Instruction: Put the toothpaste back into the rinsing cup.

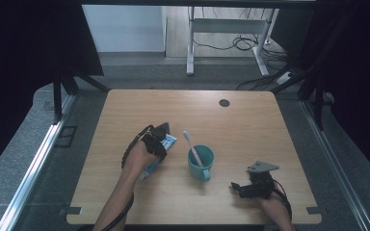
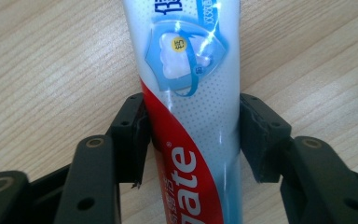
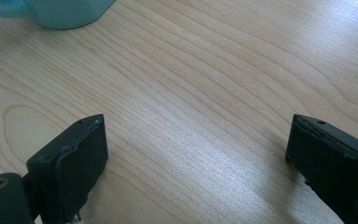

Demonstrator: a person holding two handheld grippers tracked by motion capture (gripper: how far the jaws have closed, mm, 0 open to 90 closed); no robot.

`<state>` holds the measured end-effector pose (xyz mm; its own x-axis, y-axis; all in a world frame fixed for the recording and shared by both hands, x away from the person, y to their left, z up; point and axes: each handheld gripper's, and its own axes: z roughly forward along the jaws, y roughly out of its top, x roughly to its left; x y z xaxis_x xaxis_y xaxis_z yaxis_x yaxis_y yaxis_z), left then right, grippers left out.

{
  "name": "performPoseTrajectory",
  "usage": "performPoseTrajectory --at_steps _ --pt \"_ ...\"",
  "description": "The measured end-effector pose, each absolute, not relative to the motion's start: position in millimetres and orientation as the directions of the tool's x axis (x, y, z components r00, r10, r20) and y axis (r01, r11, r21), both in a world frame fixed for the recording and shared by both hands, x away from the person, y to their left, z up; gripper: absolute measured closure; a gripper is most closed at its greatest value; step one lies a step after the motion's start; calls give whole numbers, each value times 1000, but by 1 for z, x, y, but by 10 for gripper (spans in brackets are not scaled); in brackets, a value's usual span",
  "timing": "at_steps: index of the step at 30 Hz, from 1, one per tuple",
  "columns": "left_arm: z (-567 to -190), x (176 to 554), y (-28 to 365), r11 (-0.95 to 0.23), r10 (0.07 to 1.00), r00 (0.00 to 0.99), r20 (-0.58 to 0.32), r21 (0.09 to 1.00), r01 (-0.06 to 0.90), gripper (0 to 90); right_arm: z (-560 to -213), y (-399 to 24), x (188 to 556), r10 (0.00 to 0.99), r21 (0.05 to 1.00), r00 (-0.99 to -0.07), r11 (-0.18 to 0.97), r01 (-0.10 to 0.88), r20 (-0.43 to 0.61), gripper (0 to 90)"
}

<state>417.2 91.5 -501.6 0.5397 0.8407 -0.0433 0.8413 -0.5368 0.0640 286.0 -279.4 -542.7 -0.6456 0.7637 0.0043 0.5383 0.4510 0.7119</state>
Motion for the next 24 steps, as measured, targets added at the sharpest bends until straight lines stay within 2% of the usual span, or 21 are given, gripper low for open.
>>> performPoseTrajectory --at_steps 5,7,8,12,24 --pt "-501 417 93 -536 840 539 -56 66 842 531 -543 -279 286 764 712 -646 451 538 4 52" --pt "-500 417 95 -537 837 542 -73 73 840 604 -543 -279 286 764 712 -646 451 538 5 52" --pt "-498 417 97 -539 835 544 -82 80 839 604 -543 -279 286 764 712 -646 451 538 5 52" --pt "-495 416 104 -541 827 551 -115 107 834 696 -543 -279 286 763 712 -646 451 538 4 52" --pt "-493 414 108 -547 810 568 -142 162 821 732 -543 -279 286 764 712 -646 451 538 4 52"
